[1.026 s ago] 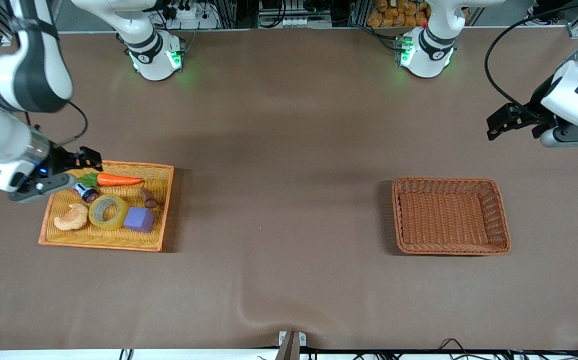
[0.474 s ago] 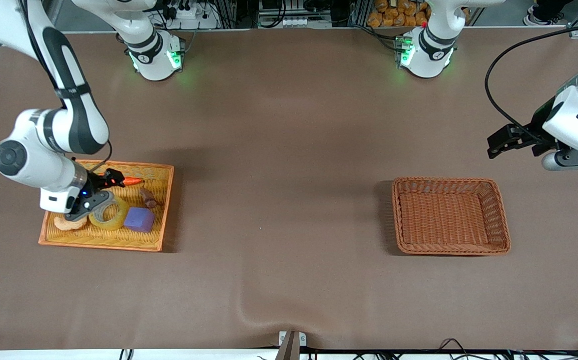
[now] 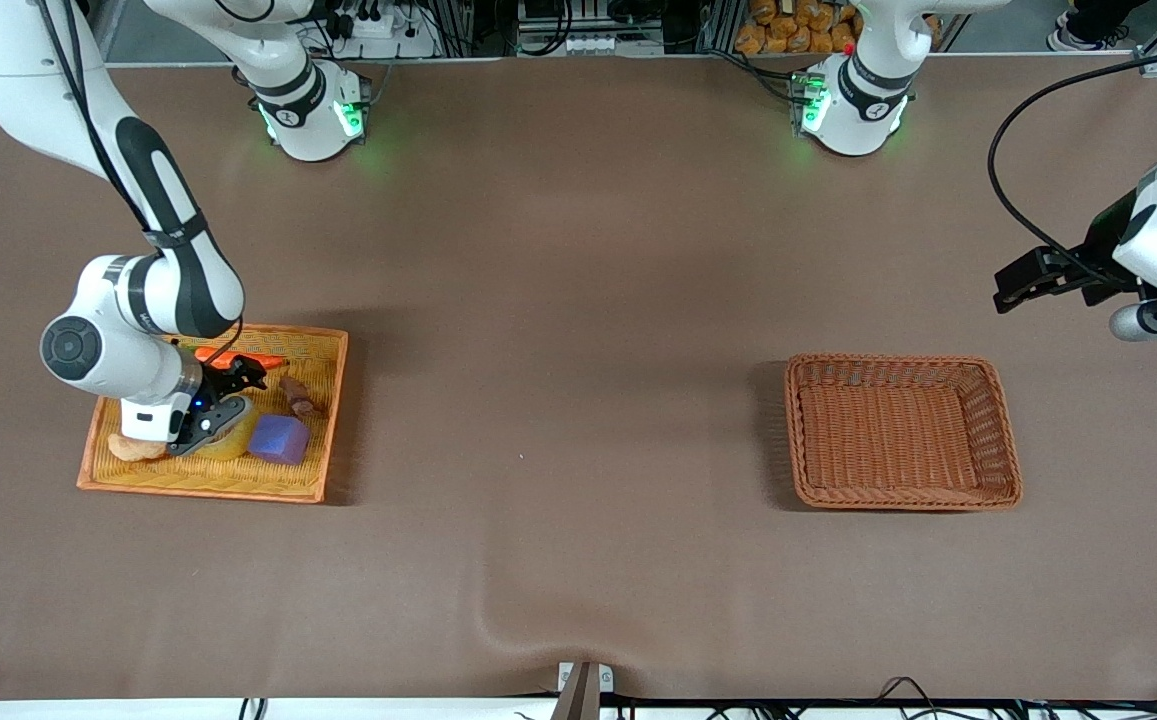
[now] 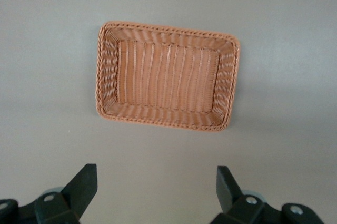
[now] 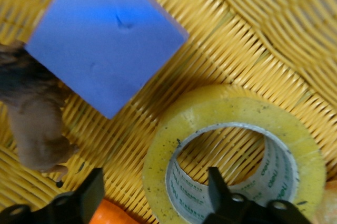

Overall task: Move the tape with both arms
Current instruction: 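Lower the right gripper onto the tape roll and close on its rim, then lift the tape roll with the right gripper and carry it to mid-table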

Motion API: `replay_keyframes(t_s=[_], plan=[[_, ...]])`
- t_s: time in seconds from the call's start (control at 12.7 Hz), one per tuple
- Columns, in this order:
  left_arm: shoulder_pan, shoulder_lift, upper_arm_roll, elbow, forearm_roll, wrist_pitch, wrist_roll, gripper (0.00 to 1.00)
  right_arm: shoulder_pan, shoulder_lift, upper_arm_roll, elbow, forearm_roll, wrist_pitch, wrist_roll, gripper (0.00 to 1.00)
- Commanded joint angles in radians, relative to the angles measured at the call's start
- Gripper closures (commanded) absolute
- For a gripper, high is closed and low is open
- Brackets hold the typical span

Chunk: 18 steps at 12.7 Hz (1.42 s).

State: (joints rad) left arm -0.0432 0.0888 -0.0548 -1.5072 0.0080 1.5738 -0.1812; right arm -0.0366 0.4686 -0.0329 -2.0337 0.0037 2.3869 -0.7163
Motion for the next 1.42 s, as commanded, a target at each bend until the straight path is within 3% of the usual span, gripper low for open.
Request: replay_keyframes(t_s=[0.0, 0.24, 0.32, 0.55, 0.79, 1.11, 1.34], plan=[[0.002, 0.005, -0.003, 0.019, -0.003, -0.043, -0.012, 0.0, -0.02, 0.01, 0.011, 0.012, 0.001, -0.003, -0.009, 1.0], [0.003, 0.006, -0.003, 0.019, -0.005, -0.066, -0.012, 0.0, -0.019, -0.014, 0.011, 0.024, 0.001, -0.04, -0.006, 1.0], [0.002, 0.005, -0.003, 0.019, -0.003, -0.069, -0.012, 0.0, -0.019, -0.043, 0.01, 0.05, 0.001, -0.107, -0.008, 1.0], [0.002, 0.005, -0.003, 0.021, -0.009, -0.069, -0.014, 0.0, -0.002, -0.077, 0.013, 0.198, 0.001, -0.37, -0.008, 1.0], [0.012, 0.003, -0.003, 0.022, -0.014, -0.069, -0.014, 0.0, 0.098, -0.085, 0.016, 0.413, 0.005, -0.619, 0.076, 1.0], [0.008, -0.006, -0.008, 0.025, -0.011, -0.067, -0.017, 0.0, 0.382, -0.024, 0.018, 0.552, 0.028, -0.641, 0.595, 1.0], [0.005, -0.008, -0.011, 0.025, -0.013, -0.067, -0.017, 0.0, 0.61, 0.129, 0.016, 0.714, 0.102, -0.594, 0.987, 1.0]])
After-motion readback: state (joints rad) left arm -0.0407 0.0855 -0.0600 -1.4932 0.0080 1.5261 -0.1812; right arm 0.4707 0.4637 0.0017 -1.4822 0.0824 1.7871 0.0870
